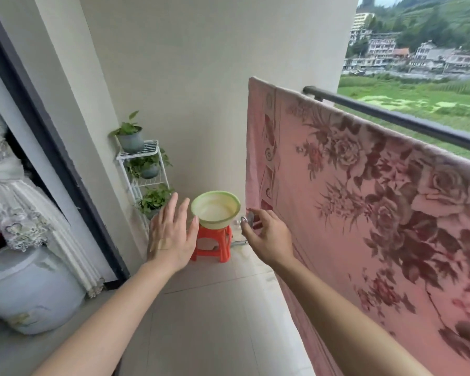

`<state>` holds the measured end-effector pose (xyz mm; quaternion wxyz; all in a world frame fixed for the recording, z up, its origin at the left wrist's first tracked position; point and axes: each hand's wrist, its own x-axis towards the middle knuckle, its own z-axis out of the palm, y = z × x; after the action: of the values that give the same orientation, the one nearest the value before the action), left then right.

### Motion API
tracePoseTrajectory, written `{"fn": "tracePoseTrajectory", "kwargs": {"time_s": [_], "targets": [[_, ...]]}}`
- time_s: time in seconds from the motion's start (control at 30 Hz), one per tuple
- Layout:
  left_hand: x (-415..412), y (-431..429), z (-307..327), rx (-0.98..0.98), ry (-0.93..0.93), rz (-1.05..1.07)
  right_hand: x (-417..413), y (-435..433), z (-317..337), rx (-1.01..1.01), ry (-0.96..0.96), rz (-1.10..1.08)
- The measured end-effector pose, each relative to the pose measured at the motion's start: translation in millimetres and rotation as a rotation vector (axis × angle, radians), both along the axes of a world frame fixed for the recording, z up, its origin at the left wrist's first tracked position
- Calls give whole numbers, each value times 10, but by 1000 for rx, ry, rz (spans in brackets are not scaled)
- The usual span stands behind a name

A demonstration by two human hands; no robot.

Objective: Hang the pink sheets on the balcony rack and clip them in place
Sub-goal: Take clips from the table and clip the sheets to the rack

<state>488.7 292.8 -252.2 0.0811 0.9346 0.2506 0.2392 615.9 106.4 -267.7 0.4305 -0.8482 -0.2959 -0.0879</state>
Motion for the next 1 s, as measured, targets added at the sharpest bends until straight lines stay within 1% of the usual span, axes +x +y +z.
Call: {"fn": "tracePoseTrajectory", "kwargs": {"time_s": [0.1, 0.2, 0.27, 0.33, 0.43, 0.57, 0.73, 0.87, 1.0], "targets": [[616, 626, -81, -62, -28, -52, 551, 609, -31, 19, 37, -24], [1304, 1236, -23, -100, -3, -103, 1138, 1174, 47, 32, 68, -71], [1741, 1558, 57, -95, -20, -147, 1503, 1429, 110, 39, 57, -117], [2188, 1835, 104, -99, 1, -166, 1885, 1637, 114, 56, 59, -166], [2807, 2127, -2, -156, 65, -184, 2397, 1865, 13, 69, 97, -210], [3641, 2423, -311, -231, 187, -220, 3169, 2143, -219, 33, 142, -221], [4702, 2828, -666, -296, 264, -218, 4320, 2607, -580, -50, 154, -222], [5487, 3186, -724, -317, 310, -180, 5166, 2988, -680, -95, 208, -136], [6132, 3556, -710, -359, 339, -160, 5805, 3359, -620, -113, 231, -118]]}}
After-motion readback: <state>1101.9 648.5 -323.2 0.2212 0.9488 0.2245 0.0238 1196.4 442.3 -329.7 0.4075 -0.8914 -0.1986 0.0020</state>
